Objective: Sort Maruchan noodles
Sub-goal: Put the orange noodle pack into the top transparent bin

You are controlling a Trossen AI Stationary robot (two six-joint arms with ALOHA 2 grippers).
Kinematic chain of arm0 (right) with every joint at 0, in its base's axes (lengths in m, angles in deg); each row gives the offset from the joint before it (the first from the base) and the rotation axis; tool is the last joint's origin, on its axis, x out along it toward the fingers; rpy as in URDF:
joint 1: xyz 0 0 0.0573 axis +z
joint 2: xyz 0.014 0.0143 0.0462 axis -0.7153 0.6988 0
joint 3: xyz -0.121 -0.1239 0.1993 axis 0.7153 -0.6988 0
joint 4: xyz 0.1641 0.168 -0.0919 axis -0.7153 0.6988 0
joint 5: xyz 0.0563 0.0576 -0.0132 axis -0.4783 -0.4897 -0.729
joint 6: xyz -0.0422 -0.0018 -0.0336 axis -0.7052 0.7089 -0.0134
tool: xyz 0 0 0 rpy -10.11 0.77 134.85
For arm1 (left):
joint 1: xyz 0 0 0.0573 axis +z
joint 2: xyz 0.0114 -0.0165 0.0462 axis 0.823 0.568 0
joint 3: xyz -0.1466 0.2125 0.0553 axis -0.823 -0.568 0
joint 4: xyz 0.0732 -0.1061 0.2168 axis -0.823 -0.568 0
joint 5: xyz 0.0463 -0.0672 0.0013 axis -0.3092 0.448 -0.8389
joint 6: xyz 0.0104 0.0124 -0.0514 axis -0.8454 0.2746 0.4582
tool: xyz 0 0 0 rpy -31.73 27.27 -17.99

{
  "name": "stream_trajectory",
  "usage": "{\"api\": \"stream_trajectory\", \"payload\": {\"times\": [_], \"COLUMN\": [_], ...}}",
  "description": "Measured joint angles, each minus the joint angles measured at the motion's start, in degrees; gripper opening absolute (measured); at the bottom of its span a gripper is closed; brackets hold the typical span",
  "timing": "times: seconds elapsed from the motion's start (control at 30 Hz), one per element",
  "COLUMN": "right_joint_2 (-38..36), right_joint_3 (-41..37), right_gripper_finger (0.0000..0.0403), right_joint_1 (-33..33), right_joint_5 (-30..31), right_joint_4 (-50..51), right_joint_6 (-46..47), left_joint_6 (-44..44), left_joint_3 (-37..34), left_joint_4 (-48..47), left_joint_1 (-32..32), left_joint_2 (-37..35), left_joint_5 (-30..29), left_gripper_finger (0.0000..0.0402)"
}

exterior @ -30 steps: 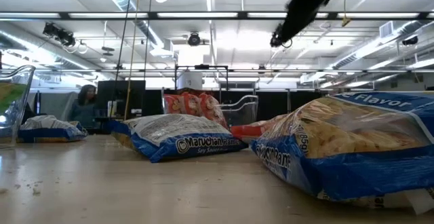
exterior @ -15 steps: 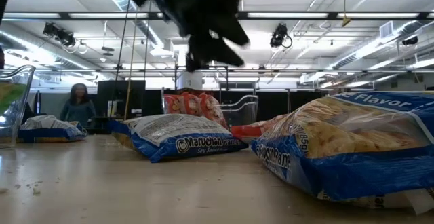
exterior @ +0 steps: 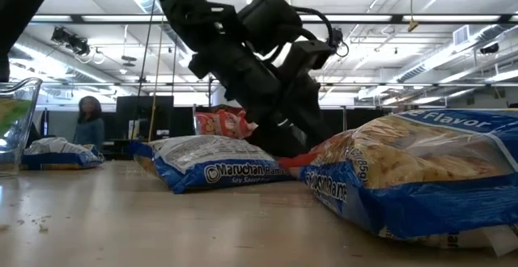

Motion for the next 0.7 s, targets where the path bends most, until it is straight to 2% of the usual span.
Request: {"api": "stream_trajectory", "payload": {"times": [0.13, 0.23, 0.37, 0.43, 0.47, 0.53, 0.7], "right_joint_2": [0.16, 0.18, 0.19, 0.20, 0.20, 0.20, 0.22], "right_joint_3": [-0.02, -0.02, -0.02, -0.02, -0.02, -0.02, -0.02], "right_gripper_finger": [0.0197, 0.0197, 0.0197, 0.0197, 0.0197, 0.0197, 0.0197], "right_joint_1": [0.00, 0.00, 0.00, 0.00, 0.00, 0.00, 0.00], "right_joint_5": [-0.02, 0.19, 0.78, 1.47, 1.75, 2.05, 2.22], "right_joint_4": [0.21, 0.37, 0.42, 0.44, 0.43, 0.45, 0.46], "right_joint_6": [0.00, -0.02, -0.01, -0.01, -0.02, -0.02, 0.80], "left_joint_6": [-0.78, -1.26, -1.30, -1.31, -1.31, -1.37, -6.70], "left_joint_3": [-0.04, -0.04, -0.04, 0.01, 0.12, 1.23, 6.72], "left_joint_4": [0.56, 0.30, -0.97, -1.23, -1.61, -3.36, -15.21], "left_joint_1": [-1.49, -3.10, -4.59, -4.75, -4.53, -4.04, -3.33], "left_joint_2": [0.11, 0.11, 0.09, -0.02, -0.16, -0.43, -4.92], "left_joint_5": [-0.89, -3.45, -9.23, -10.89, -10.94, -11.00, -13.90], "left_gripper_finger": [0.0165, 0.0144, 0.0074, 0.0026, 0.0014, 0.0009, 0.0004]}}
